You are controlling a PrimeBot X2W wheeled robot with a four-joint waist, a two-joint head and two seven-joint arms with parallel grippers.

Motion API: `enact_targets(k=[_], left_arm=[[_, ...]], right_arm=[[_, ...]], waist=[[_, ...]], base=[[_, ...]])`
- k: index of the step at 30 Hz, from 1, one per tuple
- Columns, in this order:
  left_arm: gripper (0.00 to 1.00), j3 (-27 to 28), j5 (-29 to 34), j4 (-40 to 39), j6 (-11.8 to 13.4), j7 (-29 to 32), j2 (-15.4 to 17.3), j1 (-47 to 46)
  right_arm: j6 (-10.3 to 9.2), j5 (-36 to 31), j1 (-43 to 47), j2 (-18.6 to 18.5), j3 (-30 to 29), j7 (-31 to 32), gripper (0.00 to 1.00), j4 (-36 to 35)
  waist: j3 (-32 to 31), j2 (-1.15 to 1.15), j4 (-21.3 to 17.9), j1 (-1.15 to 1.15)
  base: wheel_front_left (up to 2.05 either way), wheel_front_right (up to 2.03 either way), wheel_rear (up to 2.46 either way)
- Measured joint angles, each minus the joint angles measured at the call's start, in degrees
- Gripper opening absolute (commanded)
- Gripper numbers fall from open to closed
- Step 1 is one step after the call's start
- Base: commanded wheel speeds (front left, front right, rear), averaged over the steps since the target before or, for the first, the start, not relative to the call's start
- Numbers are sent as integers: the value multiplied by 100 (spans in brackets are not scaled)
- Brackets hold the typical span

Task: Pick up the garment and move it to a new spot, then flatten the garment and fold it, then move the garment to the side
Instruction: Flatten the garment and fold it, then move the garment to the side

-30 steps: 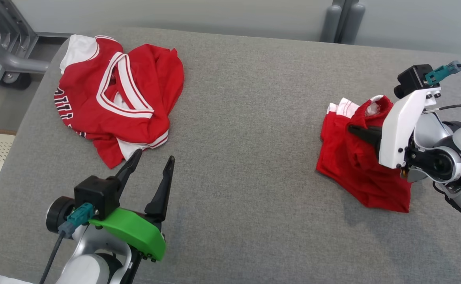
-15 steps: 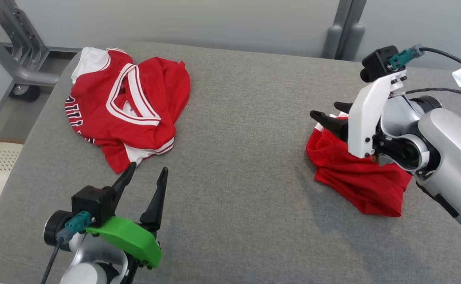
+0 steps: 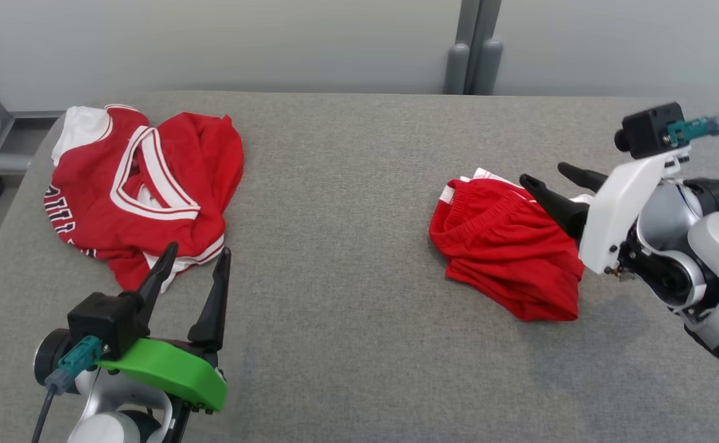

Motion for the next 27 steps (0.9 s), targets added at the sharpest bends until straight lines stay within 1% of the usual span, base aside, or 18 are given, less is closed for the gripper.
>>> enact_targets(k=[4,6,13,15,22,27], left_arm=[[100,93,47,-94,1,-19,27,70],[100,168,116,-167,1,-51,21,139],[100,155,348,-201,1,-67,-32,140],[100,169,402,-203,1,-67,-33,140],[100,181,523,-260,1,-44,-34,140],[100,176,577,-314,1,12,-32,139]], right_arm=[[-11,130,581,-99,-213,-376,100,65],[-43,387,1025,-143,-446,-662,100,189],[-49,779,1808,-120,-842,-1211,100,576],[-49,903,1961,-53,-921,-1329,100,683],[-49,1340,2163,426,-1093,-1611,100,967],[-37,1590,2198,615,-1250,-1718,100,1209]], waist=[[10,0,-204,0],[50,0,-327,0],[250,0,-373,0],[283,0,-335,0],[376,0,-169,0],[410,0,-30,0]], base=[[0,0,0],[0,0,0],[0,0,0],[0,0,0],[0,0,0],[0,0,0]])
